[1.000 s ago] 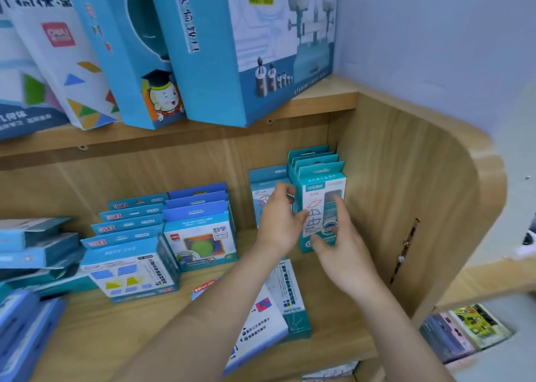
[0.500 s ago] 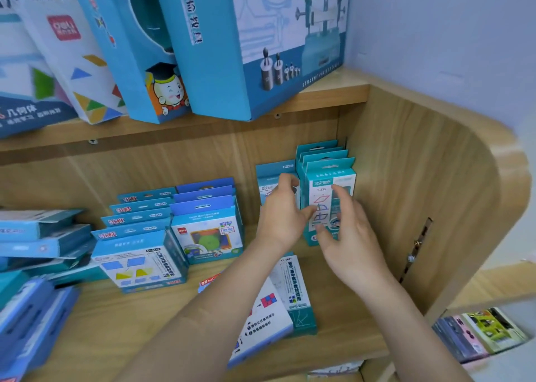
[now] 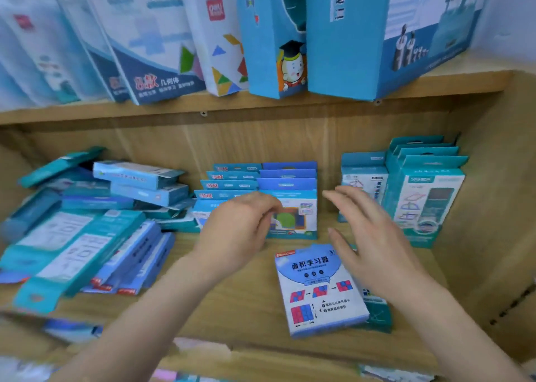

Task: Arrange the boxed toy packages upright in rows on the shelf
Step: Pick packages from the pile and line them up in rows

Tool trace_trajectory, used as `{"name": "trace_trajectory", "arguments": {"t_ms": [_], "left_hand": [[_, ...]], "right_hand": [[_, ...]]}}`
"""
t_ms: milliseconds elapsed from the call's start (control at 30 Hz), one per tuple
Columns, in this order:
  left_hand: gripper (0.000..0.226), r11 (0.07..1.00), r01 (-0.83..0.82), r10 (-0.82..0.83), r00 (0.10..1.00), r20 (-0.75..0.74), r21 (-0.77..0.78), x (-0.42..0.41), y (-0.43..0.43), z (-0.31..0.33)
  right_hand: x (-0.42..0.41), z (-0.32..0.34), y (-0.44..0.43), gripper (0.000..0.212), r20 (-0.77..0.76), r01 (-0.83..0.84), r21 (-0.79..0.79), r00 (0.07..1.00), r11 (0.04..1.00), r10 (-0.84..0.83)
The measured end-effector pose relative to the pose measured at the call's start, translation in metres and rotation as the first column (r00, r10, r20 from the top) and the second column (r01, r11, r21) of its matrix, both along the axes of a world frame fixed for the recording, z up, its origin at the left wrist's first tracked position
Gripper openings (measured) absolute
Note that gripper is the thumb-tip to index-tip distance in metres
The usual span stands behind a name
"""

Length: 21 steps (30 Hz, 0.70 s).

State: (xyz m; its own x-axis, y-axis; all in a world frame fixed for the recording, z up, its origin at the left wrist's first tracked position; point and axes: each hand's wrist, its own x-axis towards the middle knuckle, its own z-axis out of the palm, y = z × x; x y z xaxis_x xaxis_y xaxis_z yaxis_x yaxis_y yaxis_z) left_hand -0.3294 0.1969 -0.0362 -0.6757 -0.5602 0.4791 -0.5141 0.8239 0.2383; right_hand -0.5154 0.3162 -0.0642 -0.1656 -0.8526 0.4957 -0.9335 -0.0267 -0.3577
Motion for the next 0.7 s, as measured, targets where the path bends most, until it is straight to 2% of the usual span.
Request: {"name": "trace_trajectory", "arguments": {"t_ms": [167,367,533,700], "left_hand": [[0.028,0.978,-0.193,0.201,0.974,0.108,-0.076,0.082,-0.035,0.009],[0.039,0.93,-0.341,0.364,0.906,0.216,-0.134,0.168,-0.087,0.017],[0.068,0.906,-0.361,0.417,0.848,0.326,-0.221,0.212,-0.142,0.02],[0.091,0.898,-0.213,0.384,0.808,0.446,-0.386,0.214,-0.191,0.018]], "right_hand": [[0.039,0.011,-0.042,0.055,-0.133,-0.138,0.053,0.981,0.989,0.144],[0.106,0.033,-0.096,0.07,-0.258,-0.198,0.185,0.935,0.963,0.242],[0.16,0.038,-0.14,0.075,-0.29,-0.142,0.273,0.931,0.952,0.222],[0.201,0.029,-0.174,0.075,-0.249,-0.087,0.289,0.955,0.953,0.163]]}}
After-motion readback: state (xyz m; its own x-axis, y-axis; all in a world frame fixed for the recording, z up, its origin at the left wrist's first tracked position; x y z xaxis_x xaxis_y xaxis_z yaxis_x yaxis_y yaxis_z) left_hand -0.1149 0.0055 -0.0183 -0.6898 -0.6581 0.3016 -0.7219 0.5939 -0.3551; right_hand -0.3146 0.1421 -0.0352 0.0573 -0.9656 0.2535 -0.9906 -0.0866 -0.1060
